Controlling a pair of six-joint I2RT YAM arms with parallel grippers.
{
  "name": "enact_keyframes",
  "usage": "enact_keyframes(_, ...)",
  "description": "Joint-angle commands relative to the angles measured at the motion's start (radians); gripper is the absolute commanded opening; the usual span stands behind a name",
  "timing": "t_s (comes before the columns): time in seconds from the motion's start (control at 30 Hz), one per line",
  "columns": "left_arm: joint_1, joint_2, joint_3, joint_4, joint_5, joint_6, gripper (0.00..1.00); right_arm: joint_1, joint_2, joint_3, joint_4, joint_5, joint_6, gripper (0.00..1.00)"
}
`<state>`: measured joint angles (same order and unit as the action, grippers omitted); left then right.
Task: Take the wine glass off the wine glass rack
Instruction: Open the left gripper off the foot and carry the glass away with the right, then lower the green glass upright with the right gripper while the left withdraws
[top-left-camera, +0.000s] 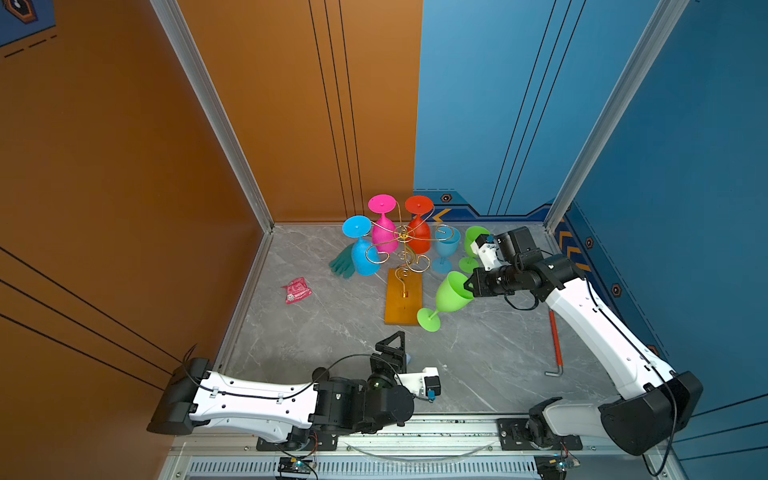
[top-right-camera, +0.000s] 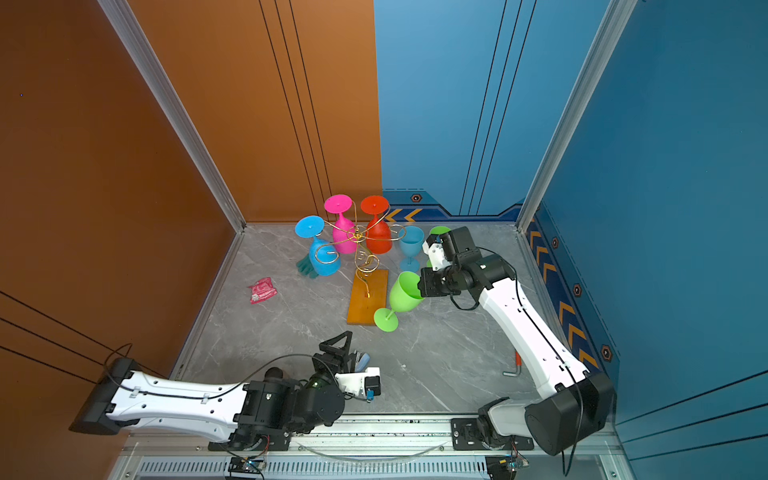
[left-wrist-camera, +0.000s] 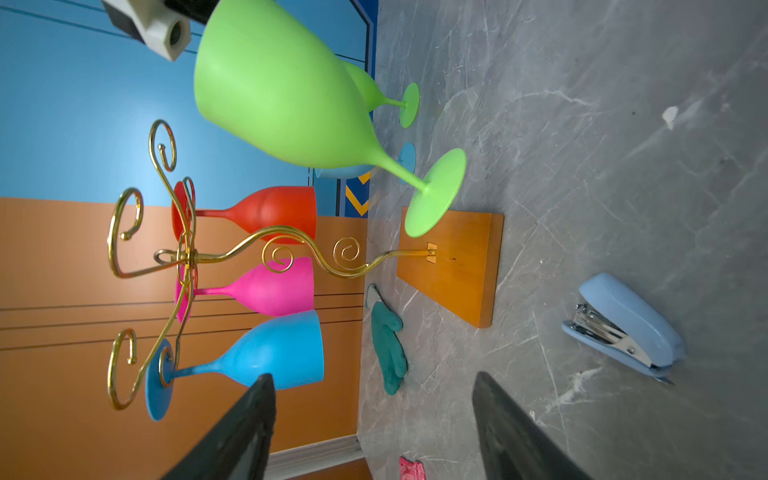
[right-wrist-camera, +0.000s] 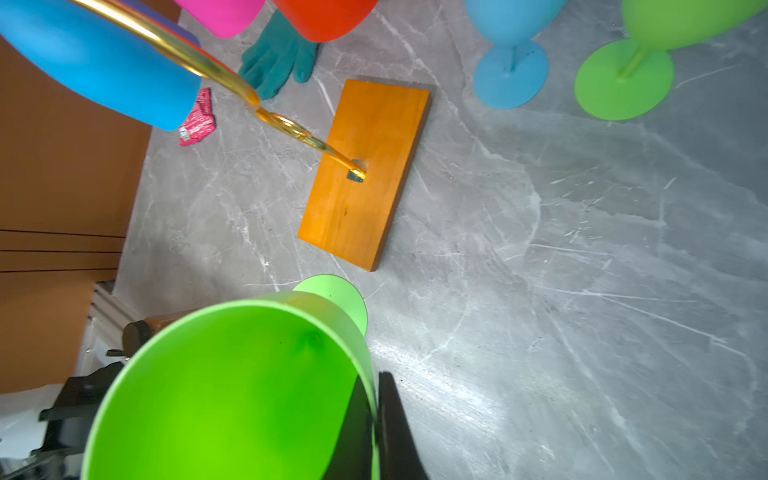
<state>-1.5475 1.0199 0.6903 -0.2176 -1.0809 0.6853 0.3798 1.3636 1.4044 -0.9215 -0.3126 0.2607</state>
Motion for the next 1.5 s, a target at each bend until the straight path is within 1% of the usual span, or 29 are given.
enact_keyframes(0.0,0.046,-0.055,0.051,-0.071,-0.006,-0.220,0.77,0.000,0.039,0.055,-0.042,0.146,-0.044,0.00)
enact_keyframes(0.07,0.080,-0.089,0.060,-0.078,0.007,-0.284,0.81,-0.001,0.068,0.075,-0.043,0.189,-0.052,0.00)
enact_keyframes(0.13,0.124,-0.130,0.074,-0.103,0.047,-0.348,0.81,-0.001,0.098,0.096,-0.042,0.223,-0.060,0.00)
enact_keyframes(0.27,0.215,-0.234,0.073,-0.109,0.124,-0.454,0.85,0.001,0.166,0.146,-0.042,0.286,-0.072,0.00)
enact_keyframes(0.3,0.242,-0.263,0.071,-0.114,0.144,-0.482,0.91,0.001,0.185,0.159,-0.042,0.306,-0.075,0.00)
enact_keyframes(0.37,0.296,-0.316,0.072,-0.142,0.182,-0.544,0.94,0.001,0.219,0.183,-0.042,0.341,-0.080,0.00)
enact_keyframes(0.53,0.449,-0.394,0.090,-0.264,0.299,-0.669,0.94,0.002,0.305,0.249,-0.041,0.398,-0.091,0.00)
enact_keyframes(0.63,0.516,-0.401,0.097,-0.307,0.347,-0.712,0.94,0.007,0.355,0.291,-0.041,0.422,-0.099,0.00)
enact_keyframes(0.7,0.558,-0.396,0.098,-0.324,0.404,-0.737,0.95,0.007,0.389,0.315,-0.040,0.435,-0.104,0.00)
enact_keyframes(0.87,0.668,-0.378,0.102,-0.342,0.488,-0.784,0.95,0.010,0.468,0.371,-0.034,0.450,-0.111,0.00)
enact_keyframes(1.0,0.785,-0.374,0.098,-0.346,0.592,-0.815,0.95,0.011,0.511,0.385,-0.009,0.451,-0.118,0.00)
enact_keyframes(1.03,0.815,-0.374,0.098,-0.351,0.621,-0.824,0.95,0.011,0.523,0.418,-0.010,0.453,-0.121,0.00)
enact_keyframes(1.1,0.875,-0.374,0.098,-0.357,0.680,-0.840,0.95,0.013,0.538,0.431,-0.007,0.457,-0.124,0.00)
enact_keyframes(1.2,0.949,-0.384,0.091,-0.360,0.763,-0.865,0.95,0.014,0.554,0.441,0.001,0.456,-0.123,0.00)
enact_keyframes(1.3,1.002,-0.393,0.085,-0.362,0.814,-0.880,0.95,0.018,0.568,0.445,0.010,0.455,-0.122,0.00)
enact_keyframes(1.47,1.054,-0.408,0.080,-0.371,0.858,-0.891,0.95,0.021,0.583,0.447,0.024,0.448,-0.117,0.00)
